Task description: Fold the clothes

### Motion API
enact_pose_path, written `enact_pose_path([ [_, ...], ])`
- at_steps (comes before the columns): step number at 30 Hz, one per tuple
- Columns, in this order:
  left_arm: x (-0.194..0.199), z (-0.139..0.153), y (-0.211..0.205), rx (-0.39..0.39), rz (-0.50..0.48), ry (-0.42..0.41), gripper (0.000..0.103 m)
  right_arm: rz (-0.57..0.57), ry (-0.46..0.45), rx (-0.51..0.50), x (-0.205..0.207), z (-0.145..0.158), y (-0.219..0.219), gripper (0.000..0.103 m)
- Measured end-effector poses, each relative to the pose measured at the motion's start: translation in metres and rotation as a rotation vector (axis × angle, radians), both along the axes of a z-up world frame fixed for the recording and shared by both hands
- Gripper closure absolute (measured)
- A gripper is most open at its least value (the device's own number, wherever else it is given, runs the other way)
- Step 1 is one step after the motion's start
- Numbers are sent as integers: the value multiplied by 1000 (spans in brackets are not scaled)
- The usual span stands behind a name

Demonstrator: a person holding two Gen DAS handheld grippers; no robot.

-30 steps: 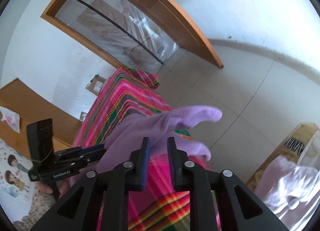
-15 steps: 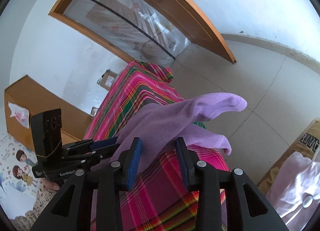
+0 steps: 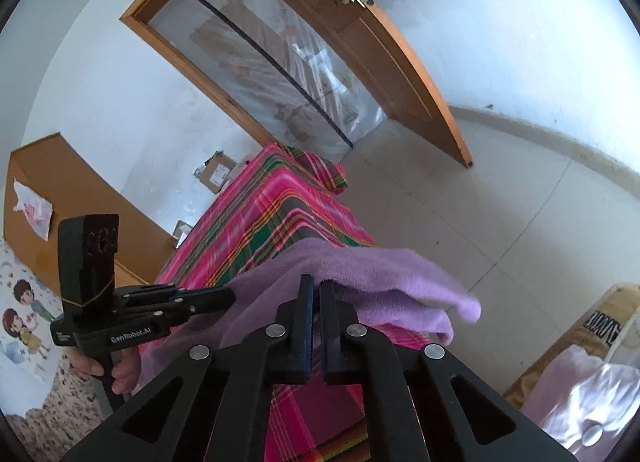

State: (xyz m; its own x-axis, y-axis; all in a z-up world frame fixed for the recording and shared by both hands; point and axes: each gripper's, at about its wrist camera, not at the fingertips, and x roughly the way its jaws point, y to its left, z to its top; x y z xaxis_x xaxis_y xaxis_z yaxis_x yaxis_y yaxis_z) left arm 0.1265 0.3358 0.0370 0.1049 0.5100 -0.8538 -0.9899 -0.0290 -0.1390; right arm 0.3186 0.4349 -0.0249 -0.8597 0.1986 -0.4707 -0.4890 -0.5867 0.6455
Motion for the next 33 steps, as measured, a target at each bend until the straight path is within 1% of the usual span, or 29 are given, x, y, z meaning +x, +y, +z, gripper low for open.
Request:
enact_pose_path([
  [3, -9, 3, 3, 13, 32, -15, 99, -11, 7, 26, 1, 6, 0, 100],
  [7, -17, 5, 2, 26, 53, -15, 99, -12, 24, 55, 1, 13, -1, 100],
  [10, -25, 5, 2, 30, 71, -36, 99, -14, -4, 44, 0, 7, 2, 100],
  [17, -33, -14, 14, -5, 88, -47, 99, -18, -81, 12, -3, -9, 7, 100],
  [21, -33, -12, 13, 8, 95, -65, 99, -17, -99, 4, -2, -14, 6, 100],
  [24, -27, -1, 9, 40, 60, -23, 98, -8, -89, 28, 1, -7, 3, 100],
  [26, -29, -4, 11, 27, 64, -22, 98, 5, -105, -7, 0, -10, 7, 100],
  [28, -32, -10, 10, 16, 77, -38, 98, 27, -117, -66, -2, -17, 12, 99],
  [30, -35, -11, 6, 14, 85, -53, 98, 29, -104, -63, 2, -13, 13, 97],
  [33, -34, -11, 5, 17, 85, -51, 98, 31, -78, -51, 9, -5, 15, 95],
])
